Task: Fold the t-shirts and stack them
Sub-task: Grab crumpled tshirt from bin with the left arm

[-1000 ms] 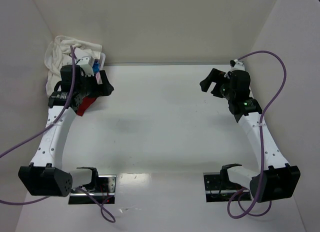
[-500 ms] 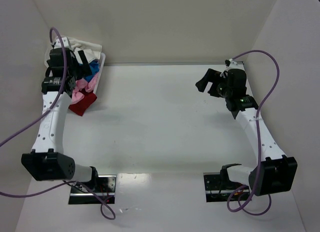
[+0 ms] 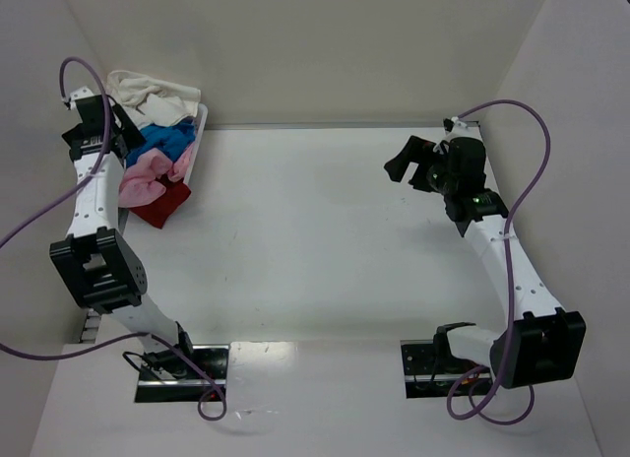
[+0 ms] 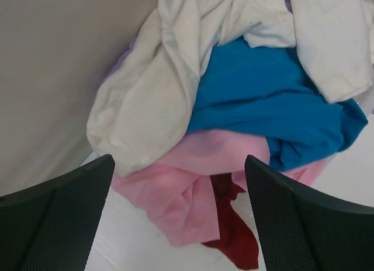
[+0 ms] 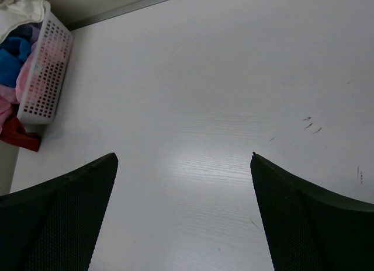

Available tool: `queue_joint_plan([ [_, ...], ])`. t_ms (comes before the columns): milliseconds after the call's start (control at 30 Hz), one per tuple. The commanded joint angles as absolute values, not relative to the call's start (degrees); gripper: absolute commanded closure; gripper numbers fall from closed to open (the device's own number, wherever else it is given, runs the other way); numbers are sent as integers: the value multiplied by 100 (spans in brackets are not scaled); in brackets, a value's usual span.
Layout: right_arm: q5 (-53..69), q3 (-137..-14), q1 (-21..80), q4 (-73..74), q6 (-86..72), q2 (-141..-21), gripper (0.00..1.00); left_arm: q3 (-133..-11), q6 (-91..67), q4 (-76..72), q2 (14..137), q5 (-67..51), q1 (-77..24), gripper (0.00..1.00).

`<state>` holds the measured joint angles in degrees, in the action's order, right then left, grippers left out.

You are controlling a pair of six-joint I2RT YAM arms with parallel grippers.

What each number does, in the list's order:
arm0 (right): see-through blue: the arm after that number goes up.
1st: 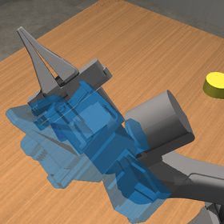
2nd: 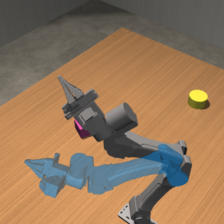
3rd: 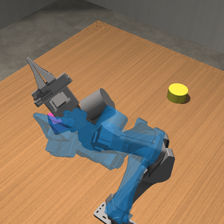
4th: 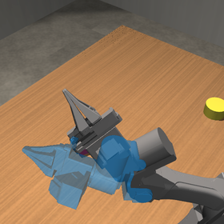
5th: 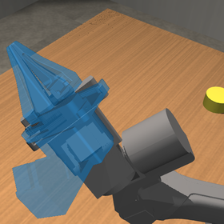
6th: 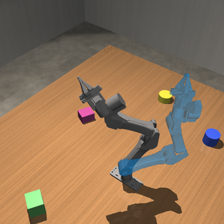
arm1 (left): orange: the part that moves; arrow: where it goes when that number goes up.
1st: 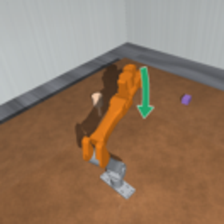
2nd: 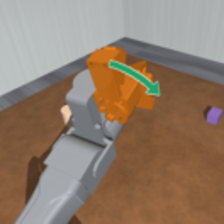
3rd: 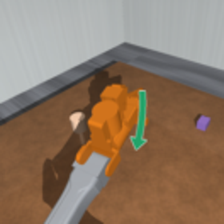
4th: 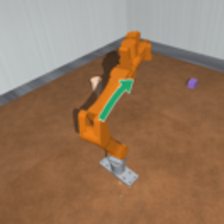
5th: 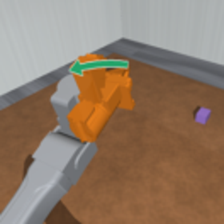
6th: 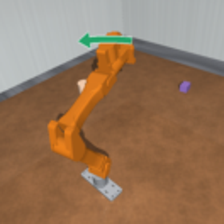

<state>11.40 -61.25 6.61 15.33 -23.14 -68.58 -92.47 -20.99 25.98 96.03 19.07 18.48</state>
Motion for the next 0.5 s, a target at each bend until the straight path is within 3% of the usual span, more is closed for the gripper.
queue_joint_plan([
  [0, 1116, -6029, 703, 1230, -2355, -6609, 0, -9571, -2232, 2110, 9887, 1978, 1881, 0],
  [467, 853, -5968, 703, 1107, -2408, -6240, 0, -9572, -2706, 1468, 10749, 2848, 1881, 10],
])
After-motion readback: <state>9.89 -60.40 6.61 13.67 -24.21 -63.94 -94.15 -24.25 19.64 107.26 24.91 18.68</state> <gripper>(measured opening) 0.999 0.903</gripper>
